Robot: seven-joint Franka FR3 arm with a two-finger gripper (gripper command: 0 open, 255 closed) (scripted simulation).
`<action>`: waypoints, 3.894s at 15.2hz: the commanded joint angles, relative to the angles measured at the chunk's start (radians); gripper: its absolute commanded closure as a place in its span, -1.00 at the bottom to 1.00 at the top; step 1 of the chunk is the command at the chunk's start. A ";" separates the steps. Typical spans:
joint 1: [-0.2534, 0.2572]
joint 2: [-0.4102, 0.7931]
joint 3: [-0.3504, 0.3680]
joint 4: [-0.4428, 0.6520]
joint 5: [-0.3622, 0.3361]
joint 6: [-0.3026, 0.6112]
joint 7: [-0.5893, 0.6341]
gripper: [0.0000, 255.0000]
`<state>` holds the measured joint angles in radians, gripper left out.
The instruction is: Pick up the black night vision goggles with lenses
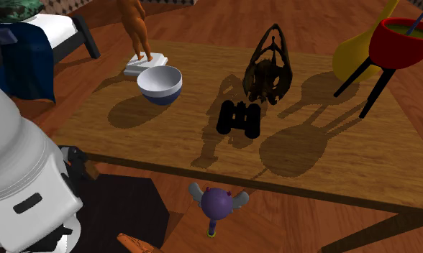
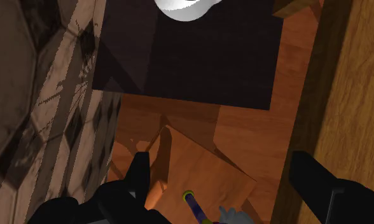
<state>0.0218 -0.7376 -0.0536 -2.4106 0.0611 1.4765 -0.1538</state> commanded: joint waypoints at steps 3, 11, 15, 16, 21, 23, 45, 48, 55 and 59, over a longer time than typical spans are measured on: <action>0.008 0.040 0.040 0.020 0.035 0.034 0.066 -1.00; 0.025 0.244 0.187 0.156 0.123 0.163 0.318 -1.00; 0.027 0.367 0.250 0.255 0.132 0.217 0.444 -1.00; 0.027 0.399 0.264 0.284 0.130 0.229 0.475 -1.00; 0.031 0.572 0.327 0.447 0.098 0.271 0.636 -1.00; 0.035 0.646 0.347 0.522 0.075 0.280 0.702 -1.00; 0.129 1.101 0.373 0.982 -0.108 0.308 1.022 1.00; 0.129 1.102 0.373 0.983 -0.108 0.308 1.022 1.00; 0.130 1.102 0.374 1.010 -0.108 0.281 1.022 1.00; 0.134 1.107 0.375 1.072 -0.110 0.224 1.025 1.00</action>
<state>0.1560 0.3669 0.3213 -1.3589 -0.0481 1.7177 0.8719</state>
